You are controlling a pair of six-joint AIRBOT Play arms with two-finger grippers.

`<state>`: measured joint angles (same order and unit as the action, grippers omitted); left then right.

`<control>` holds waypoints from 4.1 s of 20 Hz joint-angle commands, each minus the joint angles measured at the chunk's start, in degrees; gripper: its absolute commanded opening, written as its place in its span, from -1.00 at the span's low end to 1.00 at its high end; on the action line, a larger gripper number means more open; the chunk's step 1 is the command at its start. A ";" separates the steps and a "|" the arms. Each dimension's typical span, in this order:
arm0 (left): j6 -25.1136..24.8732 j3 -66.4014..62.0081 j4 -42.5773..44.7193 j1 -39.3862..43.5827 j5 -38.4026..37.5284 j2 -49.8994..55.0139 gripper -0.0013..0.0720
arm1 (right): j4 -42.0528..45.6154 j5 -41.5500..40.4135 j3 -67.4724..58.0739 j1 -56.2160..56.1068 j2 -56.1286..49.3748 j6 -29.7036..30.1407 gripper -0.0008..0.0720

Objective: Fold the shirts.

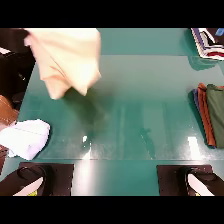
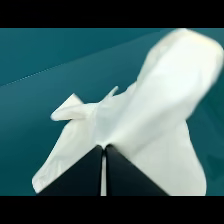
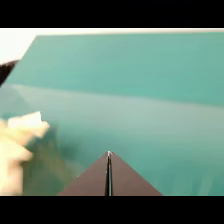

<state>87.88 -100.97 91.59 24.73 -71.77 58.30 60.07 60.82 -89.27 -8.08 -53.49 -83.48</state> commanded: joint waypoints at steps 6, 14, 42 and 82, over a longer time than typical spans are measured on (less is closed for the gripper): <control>-1.18 -1.97 -4.17 22.32 7.89 21.66 0.61 | 0.09 2.25 -3.87 -0.07 0.09 0.63 -0.93; -0.28 3.56 -7.50 -3.96 3.72 27.32 0.61 | 0.07 2.38 -3.85 -0.07 -0.13 0.61 -0.93; -13.25 10.97 -28.26 -16.37 0.11 46.69 -0.88 | -0.52 8.79 -3.82 -0.11 -5.01 0.59 -0.93; -10.05 -4.26 -27.28 -16.39 -2.14 28.20 -0.90 | -2.40 -4.26 59.06 -8.55 5.57 -3.02 -0.93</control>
<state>77.58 -105.06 64.10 8.36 -74.89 89.97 57.19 57.67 -27.05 -17.45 -50.02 -86.48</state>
